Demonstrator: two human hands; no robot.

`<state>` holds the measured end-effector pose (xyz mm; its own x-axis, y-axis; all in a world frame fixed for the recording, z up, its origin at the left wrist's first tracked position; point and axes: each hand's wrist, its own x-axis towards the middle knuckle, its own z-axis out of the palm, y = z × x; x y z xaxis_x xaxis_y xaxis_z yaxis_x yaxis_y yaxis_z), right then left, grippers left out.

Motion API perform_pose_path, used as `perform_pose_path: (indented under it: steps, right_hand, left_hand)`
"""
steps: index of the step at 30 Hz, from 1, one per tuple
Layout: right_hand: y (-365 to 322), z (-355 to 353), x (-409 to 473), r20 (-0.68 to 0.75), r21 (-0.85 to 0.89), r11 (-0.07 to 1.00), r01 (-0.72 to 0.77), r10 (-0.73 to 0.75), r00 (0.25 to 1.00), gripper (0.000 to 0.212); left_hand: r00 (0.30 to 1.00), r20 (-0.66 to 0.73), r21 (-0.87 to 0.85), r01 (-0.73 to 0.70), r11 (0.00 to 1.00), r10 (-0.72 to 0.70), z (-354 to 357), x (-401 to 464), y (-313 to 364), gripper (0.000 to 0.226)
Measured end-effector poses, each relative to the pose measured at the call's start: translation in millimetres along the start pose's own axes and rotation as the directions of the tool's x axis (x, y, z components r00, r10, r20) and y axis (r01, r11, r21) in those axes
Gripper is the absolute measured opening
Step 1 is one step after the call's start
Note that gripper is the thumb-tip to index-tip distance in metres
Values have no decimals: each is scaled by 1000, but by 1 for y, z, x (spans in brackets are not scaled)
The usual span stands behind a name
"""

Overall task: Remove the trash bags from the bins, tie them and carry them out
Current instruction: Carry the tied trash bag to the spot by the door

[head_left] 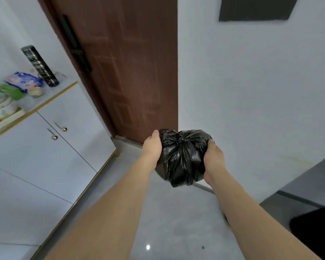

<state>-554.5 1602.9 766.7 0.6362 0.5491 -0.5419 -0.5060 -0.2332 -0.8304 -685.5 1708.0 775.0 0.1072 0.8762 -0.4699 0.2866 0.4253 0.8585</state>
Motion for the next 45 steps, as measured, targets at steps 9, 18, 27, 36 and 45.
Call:
perform_pose_path:
  steps: [9, 18, 27, 36, 45]
  right_hand:
    - [84, -61, 165, -141, -31, 985, -171, 166, 976, 49]
    - [330, -153, 361, -194, 6, 969, -247, 244, 950, 45]
    - [546, -222, 535, -255, 51, 967, -250, 255, 933, 39]
    - [600, -262, 623, -381, -70, 988, -141, 104, 919, 50]
    - [599, -283, 634, -337, -279, 958, -62, -37, 941, 55]
  left_hand:
    - [991, 35, 204, 118, 972, -128, 127, 110, -104, 60]
    - [962, 125, 305, 196, 932, -244, 262, 253, -378, 60]
    - [935, 232, 302, 192, 934, -268, 369, 395, -618, 67]
    - [911, 379, 234, 72, 970, -159, 440, 444, -671, 88]
    - [918, 330, 108, 196, 975, -221, 483, 448, -707, 117]
